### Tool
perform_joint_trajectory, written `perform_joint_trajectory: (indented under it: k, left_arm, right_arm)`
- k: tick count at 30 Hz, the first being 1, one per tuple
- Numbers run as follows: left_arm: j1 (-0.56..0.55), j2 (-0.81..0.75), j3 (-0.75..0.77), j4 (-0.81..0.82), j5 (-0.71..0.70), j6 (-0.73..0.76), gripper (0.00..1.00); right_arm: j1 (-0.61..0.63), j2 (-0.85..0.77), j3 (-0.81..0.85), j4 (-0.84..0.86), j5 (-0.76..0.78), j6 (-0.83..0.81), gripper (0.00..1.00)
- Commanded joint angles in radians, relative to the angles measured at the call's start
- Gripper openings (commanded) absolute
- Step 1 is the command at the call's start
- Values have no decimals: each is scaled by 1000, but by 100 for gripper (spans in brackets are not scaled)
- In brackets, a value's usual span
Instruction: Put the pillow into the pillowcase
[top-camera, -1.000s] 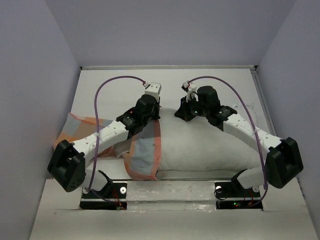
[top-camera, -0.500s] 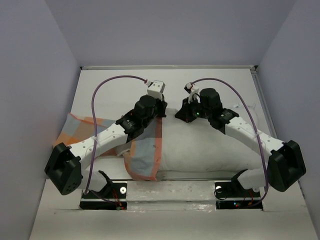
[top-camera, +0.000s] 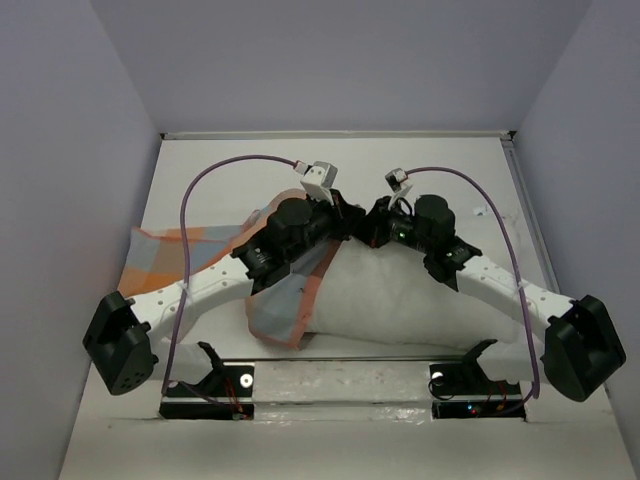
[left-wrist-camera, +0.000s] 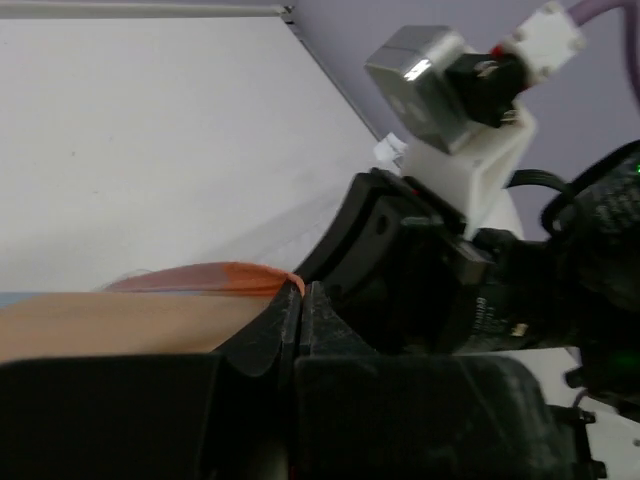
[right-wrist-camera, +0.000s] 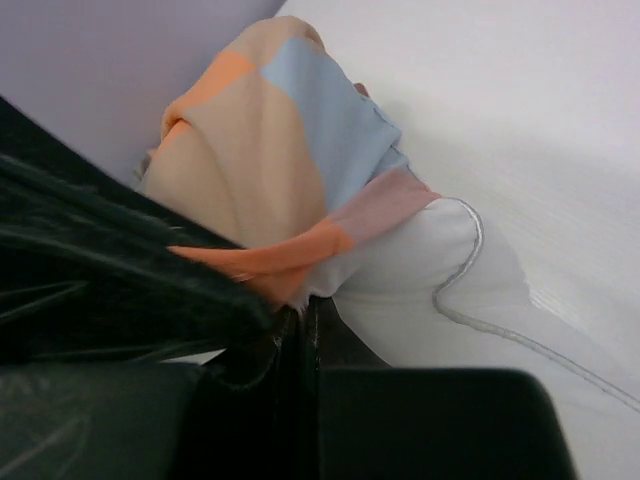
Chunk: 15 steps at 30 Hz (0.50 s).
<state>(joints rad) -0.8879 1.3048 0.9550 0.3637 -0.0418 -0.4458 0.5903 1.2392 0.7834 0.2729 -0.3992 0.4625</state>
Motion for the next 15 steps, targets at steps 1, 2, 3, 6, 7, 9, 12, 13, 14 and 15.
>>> perform_joint_trajectory:
  k: [1, 2, 3, 6, 7, 9, 12, 13, 14, 15]
  left_arm:
    - [-89, -142, 13, 253, 151, -134, 0]
    - [-94, -157, 8, 253, 154, -143, 0]
    - [-95, -170, -8, 248, 155, -172, 0]
    - [-105, -202, -39, 253, 140, -209, 0]
    - [-114, -203, -51, 254, 137, -223, 0]
    - [-118, -200, -61, 267, 138, -237, 0]
    - [-121, -173, -41, 198, 126, -205, 0]
    - [-112, -165, -7, 163, 67, -180, 0]
    - [-100, -145, 7, 127, 60, -147, 0]
    - [-80, -136, 20, 124, 68, -142, 0]
  right_arm:
    - [-10, 49, -27, 365, 77, 157, 0]
    - [-27, 58, -33, 380, 88, 172, 0]
    - [-62, 66, -44, 400, 101, 191, 0]
    - [-112, 92, -44, 468, 128, 275, 0]
    - [-133, 100, -29, 474, 141, 295, 0]
    - [-156, 121, -10, 477, 183, 340, 0]
    - [-201, 111, 16, 450, 139, 398, 0]
    - [-201, 82, 14, 428, 143, 387, 0]
    - [-201, 48, 4, 349, 157, 357, 0]
    - [-201, -27, -16, 326, 151, 351, 0]
